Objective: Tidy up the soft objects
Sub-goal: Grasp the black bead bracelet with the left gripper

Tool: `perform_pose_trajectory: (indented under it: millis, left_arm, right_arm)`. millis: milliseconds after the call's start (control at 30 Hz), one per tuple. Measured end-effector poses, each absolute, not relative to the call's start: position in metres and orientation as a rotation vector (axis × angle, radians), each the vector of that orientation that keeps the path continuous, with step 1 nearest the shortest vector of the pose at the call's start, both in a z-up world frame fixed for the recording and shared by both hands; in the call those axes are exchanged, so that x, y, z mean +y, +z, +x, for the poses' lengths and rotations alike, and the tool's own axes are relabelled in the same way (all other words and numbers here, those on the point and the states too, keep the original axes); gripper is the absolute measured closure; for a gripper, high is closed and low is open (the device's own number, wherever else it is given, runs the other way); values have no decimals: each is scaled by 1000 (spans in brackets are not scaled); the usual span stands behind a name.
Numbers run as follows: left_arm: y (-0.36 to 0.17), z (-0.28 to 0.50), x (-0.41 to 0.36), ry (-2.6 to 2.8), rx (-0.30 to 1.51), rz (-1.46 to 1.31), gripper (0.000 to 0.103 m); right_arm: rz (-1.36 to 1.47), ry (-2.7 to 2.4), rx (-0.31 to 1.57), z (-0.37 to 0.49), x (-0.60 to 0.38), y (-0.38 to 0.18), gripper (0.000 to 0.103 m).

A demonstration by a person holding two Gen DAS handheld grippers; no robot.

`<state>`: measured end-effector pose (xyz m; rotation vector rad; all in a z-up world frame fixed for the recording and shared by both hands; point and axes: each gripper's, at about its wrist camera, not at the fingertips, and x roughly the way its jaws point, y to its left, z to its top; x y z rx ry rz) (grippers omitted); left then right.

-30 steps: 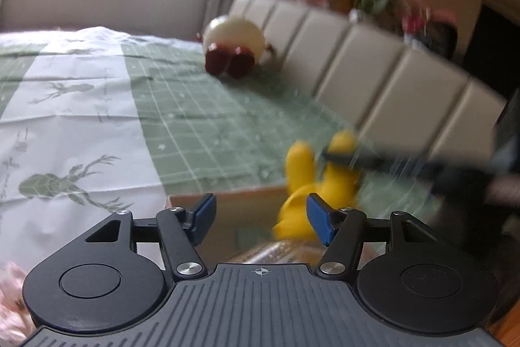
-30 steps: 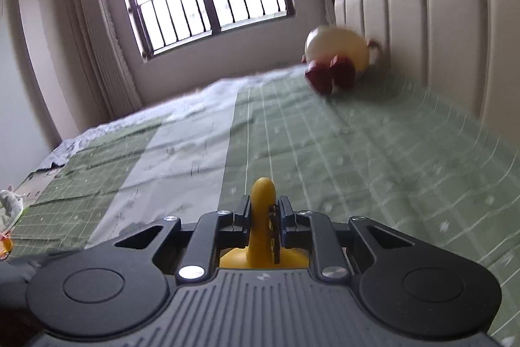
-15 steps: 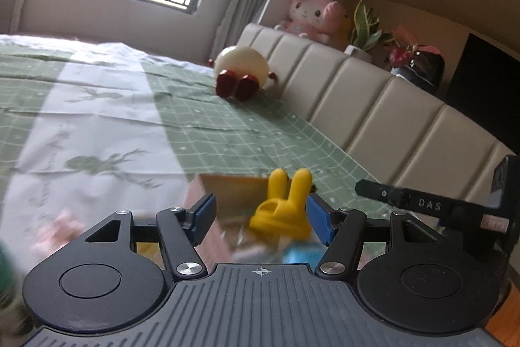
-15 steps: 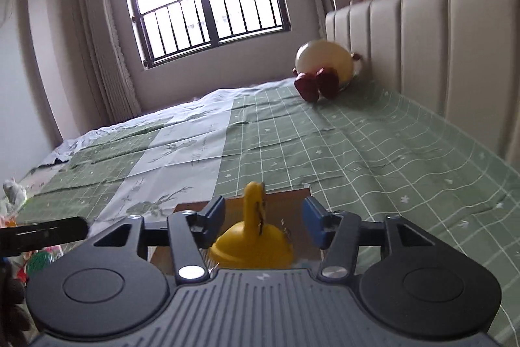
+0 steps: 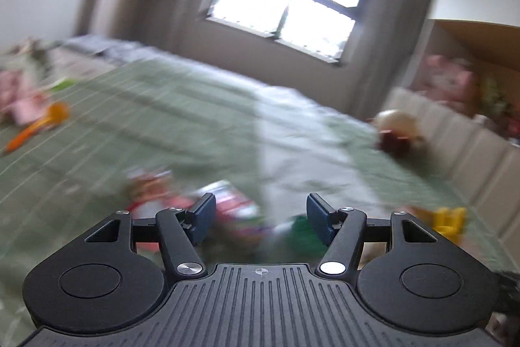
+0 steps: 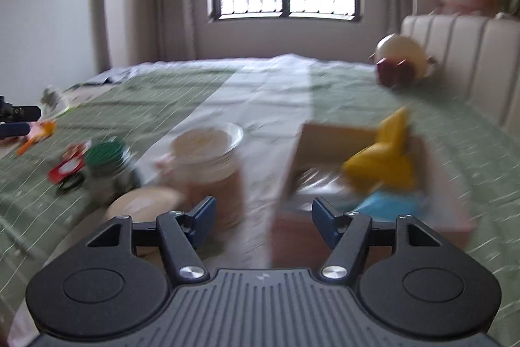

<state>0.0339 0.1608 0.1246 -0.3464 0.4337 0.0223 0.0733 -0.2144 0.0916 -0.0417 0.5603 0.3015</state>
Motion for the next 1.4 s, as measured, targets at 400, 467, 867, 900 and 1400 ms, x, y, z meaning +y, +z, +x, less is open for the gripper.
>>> perform_pose_trajectory:
  millis: [400,467,867,900,1400]
  left_arm:
    - [55,54,195,78,582,-297,37]
    - [50,57,192,80,569,-251,37]
    - [34,97,181,94,650,-181,70]
    - [31,100,181,106,671,-180,70]
    - [27,105,180,76,706,-149,91]
  right_arm:
    - [-160,316,586,49,-158,62,37]
    - [-188,309,580,45,-153,60,37]
    - [-211,321,571,32,-147,60,37]
    - [-211,322,570,31,-148,60,37]
    - [-214,338,578,26,-141,58,37]
